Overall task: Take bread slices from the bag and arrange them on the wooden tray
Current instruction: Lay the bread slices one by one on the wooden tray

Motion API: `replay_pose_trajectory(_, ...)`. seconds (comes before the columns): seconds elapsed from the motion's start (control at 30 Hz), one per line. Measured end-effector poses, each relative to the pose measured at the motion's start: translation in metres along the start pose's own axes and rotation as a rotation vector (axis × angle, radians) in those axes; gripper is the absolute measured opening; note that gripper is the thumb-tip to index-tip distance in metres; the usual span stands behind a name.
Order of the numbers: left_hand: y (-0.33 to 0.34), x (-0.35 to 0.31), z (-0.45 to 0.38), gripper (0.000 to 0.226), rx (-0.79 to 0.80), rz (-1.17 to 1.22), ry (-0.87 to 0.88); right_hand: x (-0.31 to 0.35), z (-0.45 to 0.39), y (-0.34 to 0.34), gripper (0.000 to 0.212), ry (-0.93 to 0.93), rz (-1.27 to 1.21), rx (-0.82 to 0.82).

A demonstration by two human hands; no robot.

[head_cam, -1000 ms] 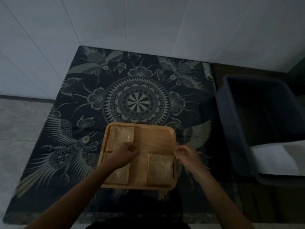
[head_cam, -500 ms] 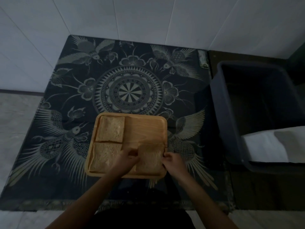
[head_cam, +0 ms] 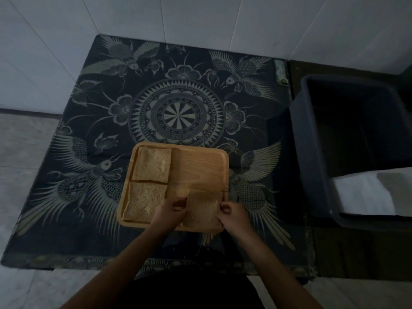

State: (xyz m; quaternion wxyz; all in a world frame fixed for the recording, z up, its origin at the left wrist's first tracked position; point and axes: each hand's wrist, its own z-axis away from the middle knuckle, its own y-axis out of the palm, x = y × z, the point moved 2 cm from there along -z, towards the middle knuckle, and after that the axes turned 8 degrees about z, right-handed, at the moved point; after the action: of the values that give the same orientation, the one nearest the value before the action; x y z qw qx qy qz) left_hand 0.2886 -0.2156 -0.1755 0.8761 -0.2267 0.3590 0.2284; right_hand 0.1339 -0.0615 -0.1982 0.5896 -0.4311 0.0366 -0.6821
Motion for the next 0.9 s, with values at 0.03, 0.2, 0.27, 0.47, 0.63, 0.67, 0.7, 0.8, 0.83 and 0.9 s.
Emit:
replay_pose_trajectory(0.03,-0.001,0.000,0.001,0.034,0.002,-0.001,0.001,0.000,0.001,0.000,0.029,0.004,-0.002,-0.003)
replay_pose_trajectory(0.2,-0.003,-0.001,0.003,0.035,0.021,-0.007,-0.007,0.000,0.003,0.001,0.029,0.033,-0.036,0.006)
replay_pose_trajectory(0.27,-0.003,-0.002,0.004,0.035,0.018,0.009,-0.020,0.000,0.004,0.001,0.030,0.042,-0.062,0.013)
replay_pose_trajectory(0.47,0.001,-0.004,0.004,0.026,-0.019,0.032,-0.061,0.002,0.006,0.001,0.041,0.061,-0.112,0.011)
replay_pose_trajectory(0.63,0.001,-0.006,-0.003,0.018,-0.006,0.108,-0.112,0.006,0.007,-0.004,0.038,0.069,-0.170,0.014)
replay_pose_trajectory(0.67,0.000,-0.008,-0.005,0.017,0.000,0.122,-0.116,0.008,0.006,-0.006,0.036,0.071,-0.183,0.016)
replay_pose_trajectory(0.7,-0.001,-0.009,-0.006,0.018,0.010,0.141,-0.119,0.009,0.006,-0.008,0.034,0.071,-0.197,0.016)
replay_pose_trajectory(0.8,-0.005,-0.019,-0.009,0.019,0.042,0.232,-0.121,0.016,0.002,-0.015,0.025,0.056,-0.260,0.023)
replay_pose_trajectory(0.83,-0.006,-0.024,-0.011,0.018,0.053,0.271,-0.122,0.019,0.000,-0.018,0.021,0.050,-0.282,0.028)
replay_pose_trajectory(0.9,-0.009,-0.037,-0.015,0.023,0.072,0.323,-0.115,0.027,-0.005,-0.026,0.015,0.035,-0.310,0.031)
